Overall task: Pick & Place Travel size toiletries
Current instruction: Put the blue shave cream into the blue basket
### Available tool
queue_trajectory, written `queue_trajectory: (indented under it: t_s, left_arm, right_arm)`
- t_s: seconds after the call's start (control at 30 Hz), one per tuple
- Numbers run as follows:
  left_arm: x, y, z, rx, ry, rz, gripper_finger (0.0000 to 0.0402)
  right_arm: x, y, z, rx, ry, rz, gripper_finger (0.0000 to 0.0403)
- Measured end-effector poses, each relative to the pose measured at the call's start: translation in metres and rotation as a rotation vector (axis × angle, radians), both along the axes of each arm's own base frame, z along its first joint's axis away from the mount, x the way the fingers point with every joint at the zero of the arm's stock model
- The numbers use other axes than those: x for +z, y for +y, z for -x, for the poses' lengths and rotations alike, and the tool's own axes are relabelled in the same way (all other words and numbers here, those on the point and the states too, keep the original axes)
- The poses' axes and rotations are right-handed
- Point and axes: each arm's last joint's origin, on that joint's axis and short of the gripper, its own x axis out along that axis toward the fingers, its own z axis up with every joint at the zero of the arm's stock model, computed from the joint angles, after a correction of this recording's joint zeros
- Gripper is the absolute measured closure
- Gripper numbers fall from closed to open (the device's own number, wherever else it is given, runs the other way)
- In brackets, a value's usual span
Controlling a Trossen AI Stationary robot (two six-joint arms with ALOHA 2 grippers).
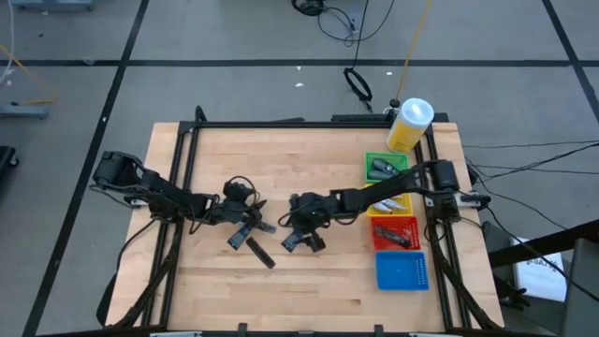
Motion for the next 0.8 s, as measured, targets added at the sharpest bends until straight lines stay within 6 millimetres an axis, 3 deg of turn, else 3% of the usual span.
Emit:
queue_trajectory:
  t_s: [0.23, 0.47, 0.67, 0.8]
  left_arm:
    - [0.0, -0.005, 0.0, -0.017, -0.003, 0.004, 0.0128]
    - [0.0, -0.008, 0.001, -0.021, -0.004, 0.0, 0.0128]
    - [0.0, -0.008, 0.001, -0.019, -0.007, 0.005, 0.0128]
    - [0.0, -0.009, 0.001, -0.01, -0.022, 0.022, 0.0128]
  right_arm:
    - [-0.019, 0.0, 0.002, 0.07, 0.023, 0.083, 0.0136]
    - [-0.026, 0.0, 0.008, 0.082, 0.068, 0.128, 0.0218]
    - [-0.011, 0.01, 0.015, 0.069, 0.093, 0.128, 0.0317]
    - [0.021, 0.021, 0.029, 0.007, 0.138, 0.068, 0.0353]
